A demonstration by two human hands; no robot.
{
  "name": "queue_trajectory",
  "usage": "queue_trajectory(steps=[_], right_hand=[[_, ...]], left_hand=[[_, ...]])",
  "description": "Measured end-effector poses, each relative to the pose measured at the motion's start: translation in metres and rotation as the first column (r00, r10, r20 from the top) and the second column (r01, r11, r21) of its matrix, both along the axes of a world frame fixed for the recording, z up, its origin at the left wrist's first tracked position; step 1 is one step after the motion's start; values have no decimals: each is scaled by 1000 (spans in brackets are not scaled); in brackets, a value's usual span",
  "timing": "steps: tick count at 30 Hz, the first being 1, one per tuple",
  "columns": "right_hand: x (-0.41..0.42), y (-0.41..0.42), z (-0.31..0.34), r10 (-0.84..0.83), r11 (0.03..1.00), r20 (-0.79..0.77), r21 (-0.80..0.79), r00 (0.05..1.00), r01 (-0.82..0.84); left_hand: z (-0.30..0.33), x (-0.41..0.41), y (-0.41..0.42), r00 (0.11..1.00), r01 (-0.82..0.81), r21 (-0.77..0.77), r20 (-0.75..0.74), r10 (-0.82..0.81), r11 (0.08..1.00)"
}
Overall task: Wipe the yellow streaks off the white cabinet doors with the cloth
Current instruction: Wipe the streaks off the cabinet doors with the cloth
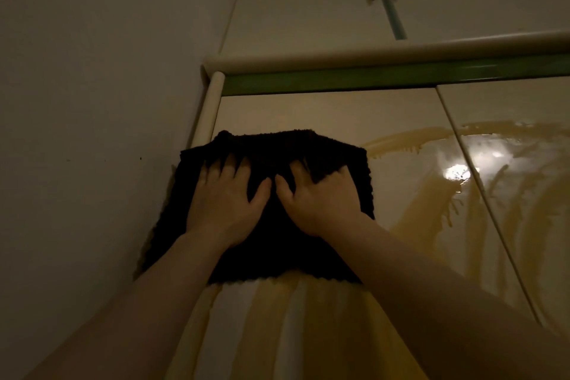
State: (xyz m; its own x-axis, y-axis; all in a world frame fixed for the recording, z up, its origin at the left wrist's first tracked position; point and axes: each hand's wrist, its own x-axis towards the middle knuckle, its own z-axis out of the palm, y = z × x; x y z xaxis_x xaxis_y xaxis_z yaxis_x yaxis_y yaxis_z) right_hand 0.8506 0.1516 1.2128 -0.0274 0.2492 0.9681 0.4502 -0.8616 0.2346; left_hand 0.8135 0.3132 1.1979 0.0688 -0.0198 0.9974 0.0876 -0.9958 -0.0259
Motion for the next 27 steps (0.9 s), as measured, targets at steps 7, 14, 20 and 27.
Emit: queue_trajectory(steps=[7, 14, 20, 27], right_hand=[[-7, -23, -79, 36, 998, -13, -51, 999, -36], [1, -48, -55, 77, 997, 48, -8, 996, -76], [20, -85, 36, -31, 1000, -131, -5, 991, 30], [26, -90, 25, -69, 998, -30, 12, 997, 69]], left_hand=[[-82, -3, -20, 995, 32, -47, -92, -36, 998], [-51, 1, -46, 995, 5, -33, -102, -8, 999], [39, 20, -81, 998, -9, -1, -59, 9, 1000], [34, 24, -82, 1000, 13, 66, -10, -12, 998]])
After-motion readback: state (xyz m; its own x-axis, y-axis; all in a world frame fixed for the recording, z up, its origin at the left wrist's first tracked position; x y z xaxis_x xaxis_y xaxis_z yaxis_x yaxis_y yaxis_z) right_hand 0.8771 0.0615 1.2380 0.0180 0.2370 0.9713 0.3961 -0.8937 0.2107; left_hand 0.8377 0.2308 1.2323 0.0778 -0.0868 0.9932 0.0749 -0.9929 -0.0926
